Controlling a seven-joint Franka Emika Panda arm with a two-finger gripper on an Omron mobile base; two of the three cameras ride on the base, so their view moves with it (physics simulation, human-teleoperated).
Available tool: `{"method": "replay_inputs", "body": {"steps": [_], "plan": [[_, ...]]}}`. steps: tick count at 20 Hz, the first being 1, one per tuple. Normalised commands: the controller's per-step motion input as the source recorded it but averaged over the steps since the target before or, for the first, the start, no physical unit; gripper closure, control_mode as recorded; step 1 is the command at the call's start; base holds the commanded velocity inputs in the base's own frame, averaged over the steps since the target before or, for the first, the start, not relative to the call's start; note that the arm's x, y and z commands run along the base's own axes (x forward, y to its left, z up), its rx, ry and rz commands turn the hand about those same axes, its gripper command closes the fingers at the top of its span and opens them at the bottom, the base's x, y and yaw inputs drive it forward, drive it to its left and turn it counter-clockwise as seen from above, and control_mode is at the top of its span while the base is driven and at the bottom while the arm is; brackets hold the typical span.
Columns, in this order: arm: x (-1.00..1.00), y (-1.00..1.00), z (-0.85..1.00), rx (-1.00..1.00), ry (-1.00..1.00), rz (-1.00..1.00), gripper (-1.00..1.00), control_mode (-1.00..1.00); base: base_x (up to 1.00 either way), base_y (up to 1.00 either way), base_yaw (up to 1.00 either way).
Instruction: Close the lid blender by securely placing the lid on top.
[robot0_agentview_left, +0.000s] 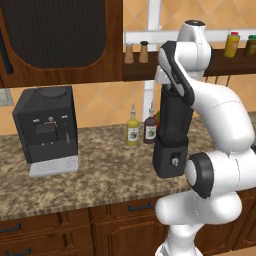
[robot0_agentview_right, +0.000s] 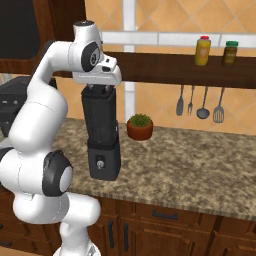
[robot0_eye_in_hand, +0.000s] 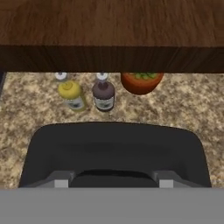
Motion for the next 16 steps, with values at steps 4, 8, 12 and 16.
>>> {"method": "replay_inputs", "body": {"steps": [4,8,12,16], "plan": [[0.23,-0.05,-0.22,0.03,0.03,-0.18,1.00,-1.00,0.00,0.00,0.00],[0.23,0.00,-0.27,0.00,-0.10,0.00,-1.00,-1.00,0.00,0.00,0.00],[0.06,0.05,-0.44,0.00,-0.13,0.05,-1.00,-1.00,0.00,0.00,0.00],[0.00,0.00,-0.35,0.00,-0.13,0.03,-1.00,-1.00,0.00,0.00,0.00]]}}
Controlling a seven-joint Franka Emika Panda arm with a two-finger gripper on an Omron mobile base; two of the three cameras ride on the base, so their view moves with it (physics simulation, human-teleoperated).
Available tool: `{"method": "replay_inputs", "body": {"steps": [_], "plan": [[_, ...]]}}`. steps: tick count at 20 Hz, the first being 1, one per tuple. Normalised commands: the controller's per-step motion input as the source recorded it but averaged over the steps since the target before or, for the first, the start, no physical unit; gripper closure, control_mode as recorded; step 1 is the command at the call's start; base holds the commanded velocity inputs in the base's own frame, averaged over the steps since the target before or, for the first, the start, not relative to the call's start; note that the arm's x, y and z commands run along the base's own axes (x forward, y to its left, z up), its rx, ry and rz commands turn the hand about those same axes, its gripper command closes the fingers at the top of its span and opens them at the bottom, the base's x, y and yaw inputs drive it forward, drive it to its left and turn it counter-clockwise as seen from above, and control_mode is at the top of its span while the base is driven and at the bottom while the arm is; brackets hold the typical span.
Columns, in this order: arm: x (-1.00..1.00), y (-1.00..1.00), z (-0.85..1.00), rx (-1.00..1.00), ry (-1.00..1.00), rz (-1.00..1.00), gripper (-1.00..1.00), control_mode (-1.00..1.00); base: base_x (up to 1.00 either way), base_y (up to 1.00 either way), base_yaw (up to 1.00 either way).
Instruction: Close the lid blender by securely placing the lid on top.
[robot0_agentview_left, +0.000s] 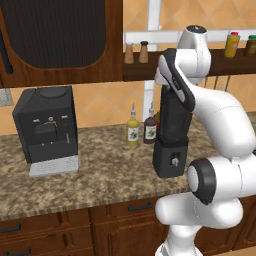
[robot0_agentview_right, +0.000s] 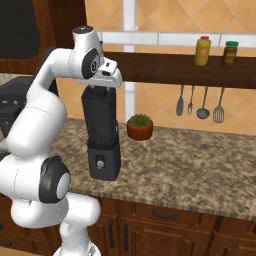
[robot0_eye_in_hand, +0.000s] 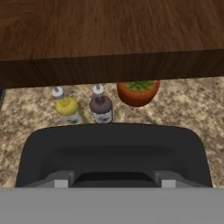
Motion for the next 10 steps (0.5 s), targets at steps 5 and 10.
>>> {"method": "replay_inputs", "body": {"steps": [5,10], "plan": [[0.00,0.00,-0.15,-0.06,-0.13,0.03,-1.00,-1.00,0.00,0.00,0.00],[-0.06,0.00,-0.37,-0.08,-0.05,0.02,-1.00,-1.00,0.00,0.00,0.00]]}}
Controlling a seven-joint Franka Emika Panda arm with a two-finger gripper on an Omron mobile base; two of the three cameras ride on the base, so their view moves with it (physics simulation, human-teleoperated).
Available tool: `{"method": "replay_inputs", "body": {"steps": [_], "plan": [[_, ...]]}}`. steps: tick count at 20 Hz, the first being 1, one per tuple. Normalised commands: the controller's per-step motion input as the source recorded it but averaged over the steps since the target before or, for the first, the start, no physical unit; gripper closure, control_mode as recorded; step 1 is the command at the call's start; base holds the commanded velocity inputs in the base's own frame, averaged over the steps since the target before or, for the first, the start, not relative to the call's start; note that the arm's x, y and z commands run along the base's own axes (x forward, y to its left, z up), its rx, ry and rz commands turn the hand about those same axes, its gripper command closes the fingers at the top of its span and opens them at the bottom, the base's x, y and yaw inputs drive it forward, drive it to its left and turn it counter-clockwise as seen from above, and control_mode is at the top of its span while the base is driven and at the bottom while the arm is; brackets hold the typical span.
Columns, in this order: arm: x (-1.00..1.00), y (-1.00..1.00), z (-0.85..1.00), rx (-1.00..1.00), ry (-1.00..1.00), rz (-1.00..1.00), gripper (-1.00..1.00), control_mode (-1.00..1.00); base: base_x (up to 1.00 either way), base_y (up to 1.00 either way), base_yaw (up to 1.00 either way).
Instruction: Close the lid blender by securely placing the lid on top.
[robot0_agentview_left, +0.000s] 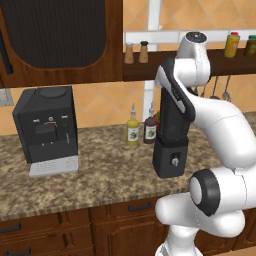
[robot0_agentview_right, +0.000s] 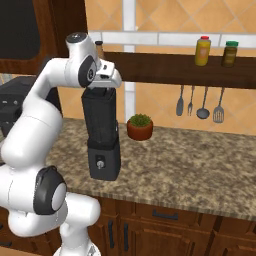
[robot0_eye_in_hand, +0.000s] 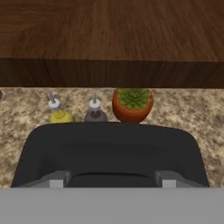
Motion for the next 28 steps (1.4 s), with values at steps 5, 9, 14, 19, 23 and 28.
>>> {"method": "replay_inputs", "body": {"steps": [5,9,14,19,23,28], "plan": [[-0.23,0.00,-0.46,-0.11,0.00,0.02,-1.00,-1.00,0.00,0.00,0.00],[-0.46,0.16,-0.56,-0.26,-0.03,0.06,-1.00,-1.00,0.00,0.00,0.00],[-0.36,0.26,-0.31,-0.31,-0.04,0.10,-1.00,-1.00,0.00,0.00,0.00],[-0.34,0.25,-0.14,-0.26,-0.02,0.11,-1.00,-1.00,0.00,0.00,0.00],[-0.44,0.07,-0.30,-0.18,-0.01,0.11,-1.00,-1.00,0.00,0.00,0.00],[-0.61,0.03,-0.05,-0.03,-0.03,0.03,-1.00,-1.00,0.00,0.00,0.00]]}}
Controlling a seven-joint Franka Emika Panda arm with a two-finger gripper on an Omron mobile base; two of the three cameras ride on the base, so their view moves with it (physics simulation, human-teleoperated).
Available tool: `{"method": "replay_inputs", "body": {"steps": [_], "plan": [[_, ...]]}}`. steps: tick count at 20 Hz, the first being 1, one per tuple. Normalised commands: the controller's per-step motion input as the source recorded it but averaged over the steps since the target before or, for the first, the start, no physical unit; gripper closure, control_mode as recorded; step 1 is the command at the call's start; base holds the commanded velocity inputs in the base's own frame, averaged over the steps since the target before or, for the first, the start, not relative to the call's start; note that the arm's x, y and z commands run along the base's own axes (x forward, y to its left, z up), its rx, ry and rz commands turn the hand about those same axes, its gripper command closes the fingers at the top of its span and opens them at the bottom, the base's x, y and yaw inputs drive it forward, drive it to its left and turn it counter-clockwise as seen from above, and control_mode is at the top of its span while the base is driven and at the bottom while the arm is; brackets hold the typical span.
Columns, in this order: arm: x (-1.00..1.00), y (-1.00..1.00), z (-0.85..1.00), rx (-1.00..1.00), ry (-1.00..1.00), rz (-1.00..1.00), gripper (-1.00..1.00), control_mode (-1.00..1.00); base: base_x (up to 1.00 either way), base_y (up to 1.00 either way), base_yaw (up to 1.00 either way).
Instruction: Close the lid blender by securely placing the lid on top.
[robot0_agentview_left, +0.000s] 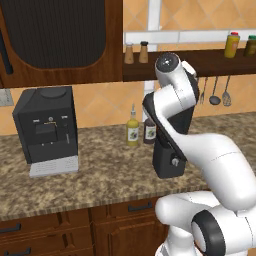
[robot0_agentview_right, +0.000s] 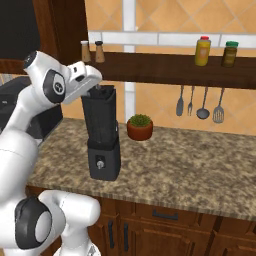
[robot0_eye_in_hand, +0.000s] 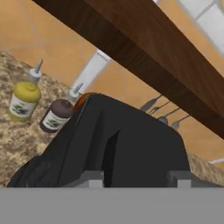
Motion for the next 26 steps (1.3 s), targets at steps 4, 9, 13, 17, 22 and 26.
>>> {"method": "replay_inputs", "body": {"steps": [4,9,13,17,22,26], "plan": [[-0.60,-0.06,0.16,0.17,0.00,-0.01,-1.00,-1.00,0.00,0.00,0.00],[-0.23,-0.10,0.21,0.19,0.00,-0.05,-1.00,-1.00,0.00,0.00,0.00],[-0.40,-0.03,0.25,0.13,0.00,-0.06,-1.00,-1.00,0.00,0.00,0.00],[-0.45,-0.16,0.28,0.23,0.01,-0.06,-1.00,-1.00,0.00,0.00,0.00],[-0.41,-0.22,0.20,0.26,0.02,-0.04,-1.00,-1.00,0.00,0.00,0.00],[-0.92,-0.11,0.01,0.18,-0.07,-0.01,-1.00,-1.00,0.00,0.00,0.00]]}}
